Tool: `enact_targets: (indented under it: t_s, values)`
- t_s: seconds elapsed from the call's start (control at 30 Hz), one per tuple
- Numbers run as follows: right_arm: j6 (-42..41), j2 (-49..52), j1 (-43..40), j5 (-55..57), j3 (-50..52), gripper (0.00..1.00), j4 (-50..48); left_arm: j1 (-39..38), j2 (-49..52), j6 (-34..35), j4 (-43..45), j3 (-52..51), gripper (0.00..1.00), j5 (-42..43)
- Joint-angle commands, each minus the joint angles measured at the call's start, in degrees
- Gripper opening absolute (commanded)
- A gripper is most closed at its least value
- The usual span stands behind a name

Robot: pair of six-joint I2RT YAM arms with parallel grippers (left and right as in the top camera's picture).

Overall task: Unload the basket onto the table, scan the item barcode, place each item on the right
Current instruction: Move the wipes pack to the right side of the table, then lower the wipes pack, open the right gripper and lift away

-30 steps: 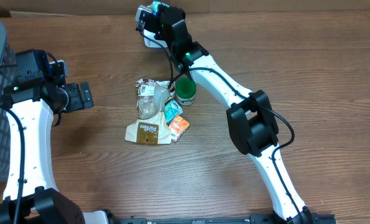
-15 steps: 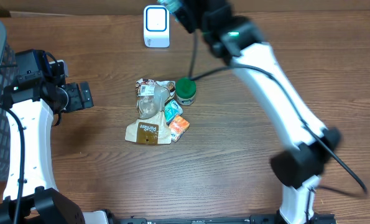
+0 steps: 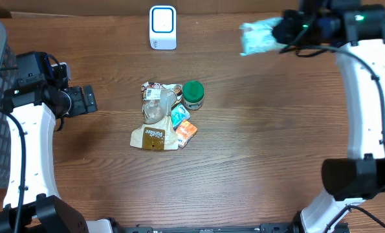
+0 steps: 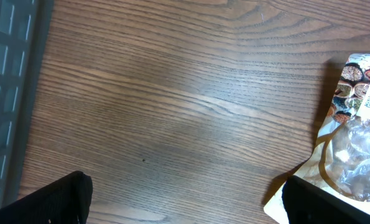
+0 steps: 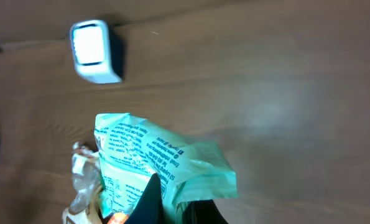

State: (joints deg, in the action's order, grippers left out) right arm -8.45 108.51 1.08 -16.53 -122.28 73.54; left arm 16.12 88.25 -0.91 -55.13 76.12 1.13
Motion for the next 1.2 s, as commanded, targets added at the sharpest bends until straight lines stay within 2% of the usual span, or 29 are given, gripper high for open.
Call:
enact_targets:
  t_s: [0.0, 0.33, 0.53, 0.73, 1.17]
  values:
    - [-3.45, 1.31, -3.82, -6.05, 5.57, 0.04, -0.55, 0.07, 0.15, 0.94, 0.04, 0.48, 1.00, 0.39]
    - [-3.61, 2.16, -10.71, -11.06, 29.46, 0.04, -14.43, 0.07, 0.15, 0.94, 0.04, 0.50, 1.00, 0.39]
    - [-4.33, 2.21, -10.69, -12.72, 37.81, 0.04, -22.58, 0.07, 0.15, 0.94, 0.04, 0.48, 1.00, 0.39]
    - [-5.27, 2.64, -10.75, -12.52, 43.17, 0.04, -26.01, 0.07, 0.15, 0.94, 0.04, 0.50, 1.00, 0.39]
    - [-5.27, 3.41, -10.75, -9.42, 45.46, 0.04, -26.14, 0.07, 0.15, 0.94, 0.04, 0.50, 0.99, 0.39]
